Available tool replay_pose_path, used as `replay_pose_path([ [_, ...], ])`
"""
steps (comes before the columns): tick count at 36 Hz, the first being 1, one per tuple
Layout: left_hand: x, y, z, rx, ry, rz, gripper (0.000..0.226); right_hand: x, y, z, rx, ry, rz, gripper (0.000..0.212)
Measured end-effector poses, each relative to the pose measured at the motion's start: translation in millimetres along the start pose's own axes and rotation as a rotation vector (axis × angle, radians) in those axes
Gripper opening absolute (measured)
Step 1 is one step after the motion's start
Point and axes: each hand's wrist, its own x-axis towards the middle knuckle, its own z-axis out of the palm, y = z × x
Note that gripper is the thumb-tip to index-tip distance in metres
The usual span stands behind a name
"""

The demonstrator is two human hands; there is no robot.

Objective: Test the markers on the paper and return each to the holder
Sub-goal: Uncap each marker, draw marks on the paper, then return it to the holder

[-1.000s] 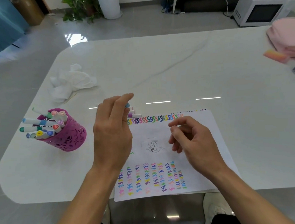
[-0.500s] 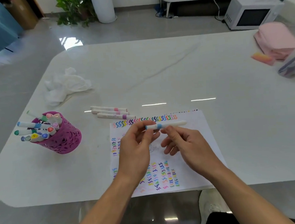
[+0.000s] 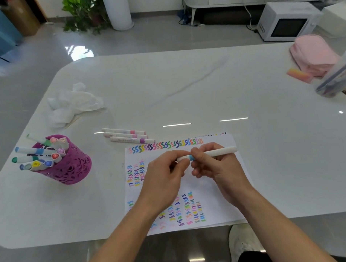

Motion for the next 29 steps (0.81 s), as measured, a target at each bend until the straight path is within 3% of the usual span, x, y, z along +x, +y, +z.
replay_pose_path([
  [4,4,-2,-3,0.188,-0.014,0.141,0.019,3,-1,-1,0.059,-0.063,0.024,0.018],
  [8,6,-7,-4,0.220,-0.038,0.153,0.016,6,0,-5,0.075,-0.100,0.037,0.020],
  [17,3,-4,1,0.143,-0.010,0.075,0.015,5,7,-10,0.104,-0.106,-0.007,0.018],
  [22,6,0,-6,0.077,-0.127,0.072,0.015,6,8,-13,0.069,-0.140,-0.041,0.026],
  [29,7,0,-5,0.060,-0.068,0.066,0.015,7,5,-11,0.067,-0.170,-0.003,0.014],
])
